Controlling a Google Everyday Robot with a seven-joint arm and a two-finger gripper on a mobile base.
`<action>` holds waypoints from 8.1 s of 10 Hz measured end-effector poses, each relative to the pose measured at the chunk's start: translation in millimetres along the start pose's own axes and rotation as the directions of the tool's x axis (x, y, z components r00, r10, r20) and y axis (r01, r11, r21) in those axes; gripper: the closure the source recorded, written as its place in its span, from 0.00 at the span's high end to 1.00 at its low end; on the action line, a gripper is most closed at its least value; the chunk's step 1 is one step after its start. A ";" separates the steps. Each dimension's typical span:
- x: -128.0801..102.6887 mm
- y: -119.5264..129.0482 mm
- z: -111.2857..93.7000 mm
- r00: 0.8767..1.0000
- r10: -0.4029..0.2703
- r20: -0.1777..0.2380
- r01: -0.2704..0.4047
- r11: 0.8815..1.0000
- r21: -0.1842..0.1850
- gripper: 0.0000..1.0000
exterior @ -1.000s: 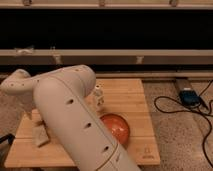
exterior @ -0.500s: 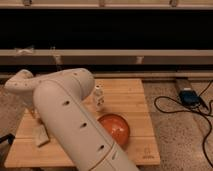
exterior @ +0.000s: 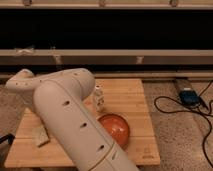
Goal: Place the pepper in the ceramic bowl
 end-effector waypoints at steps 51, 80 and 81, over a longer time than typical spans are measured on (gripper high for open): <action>15.5 -7.9 -31.0 0.980 -0.200 0.023 0.199 0.979 0.033 0.74; -35.6 -24.0 11.6 0.974 -0.226 0.017 0.226 0.974 -0.010 0.37; -34.3 -24.4 10.0 0.973 -0.229 0.017 0.229 0.973 -0.010 0.29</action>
